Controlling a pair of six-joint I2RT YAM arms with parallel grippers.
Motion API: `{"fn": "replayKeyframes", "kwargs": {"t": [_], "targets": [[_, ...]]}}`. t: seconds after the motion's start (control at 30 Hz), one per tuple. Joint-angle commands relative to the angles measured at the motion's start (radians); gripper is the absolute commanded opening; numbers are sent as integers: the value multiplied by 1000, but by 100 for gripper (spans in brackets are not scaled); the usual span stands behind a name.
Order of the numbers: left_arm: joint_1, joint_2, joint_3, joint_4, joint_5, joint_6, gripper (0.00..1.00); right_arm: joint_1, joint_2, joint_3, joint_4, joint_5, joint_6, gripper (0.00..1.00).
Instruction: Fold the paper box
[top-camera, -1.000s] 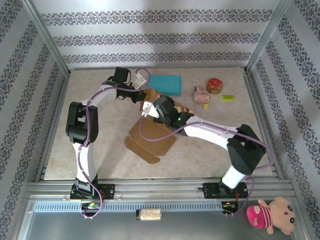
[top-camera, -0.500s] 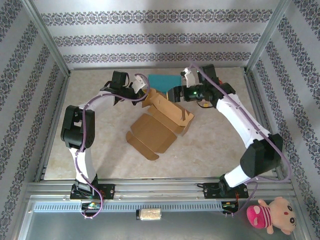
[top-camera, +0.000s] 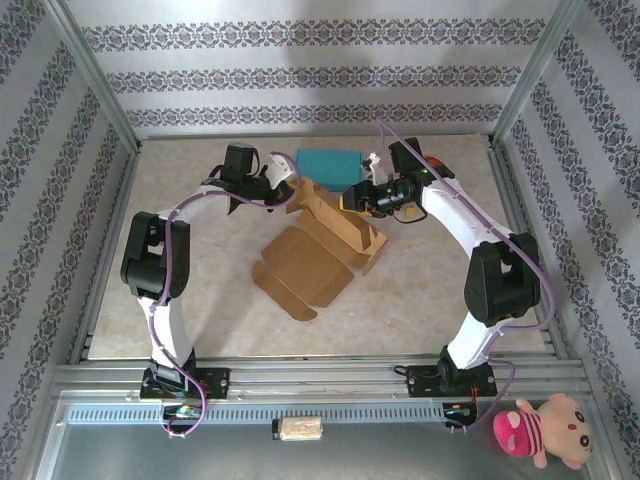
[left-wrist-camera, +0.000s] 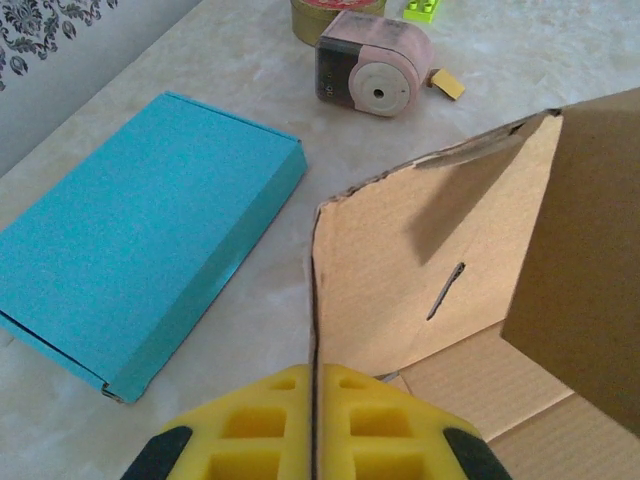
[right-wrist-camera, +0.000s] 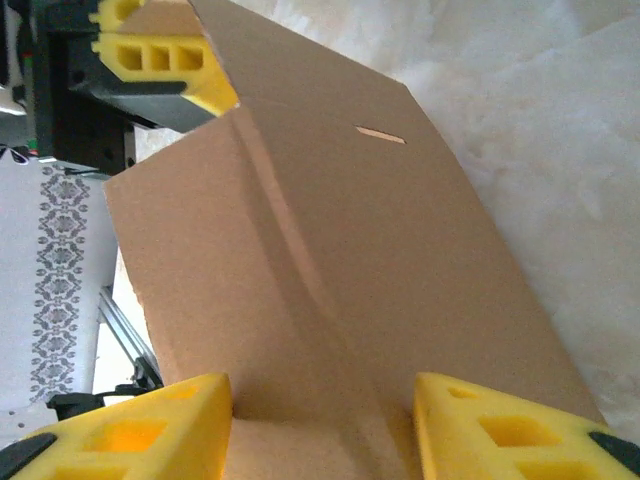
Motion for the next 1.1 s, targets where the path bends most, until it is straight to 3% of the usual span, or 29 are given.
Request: {"fn": "replayKeyframes", "kwargs": {"t": [0.0, 0.27, 0.43, 0.57, 0.73, 0.87, 1.07], "targets": [[-13, -44, -12, 41, 30, 17, 0, 21, -24, -23, -9, -7, -40, 52], [-46, -69, 2, -14, -39, -92, 0, 33, 1, -17, -13, 76, -36, 53], [-96, -98, 20, -77, -233, -296, 0, 61, -31, -15, 8, 160, -38, 51], [-133, -125, 8, -89, -323, -476, 0, 80, -51, -20, 22, 265, -21, 54], [-163, -137, -16, -116, -428, -683, 0, 82, -67, -41, 57, 298, -6, 52], [-165, -175, -112, -48, -480, -819, 0, 96, -67, -60, 75, 295, -3, 50], [-210, -268, -321, 141, -524, -880, 0, 139, -82, -101, 89, 332, -41, 48]]}}
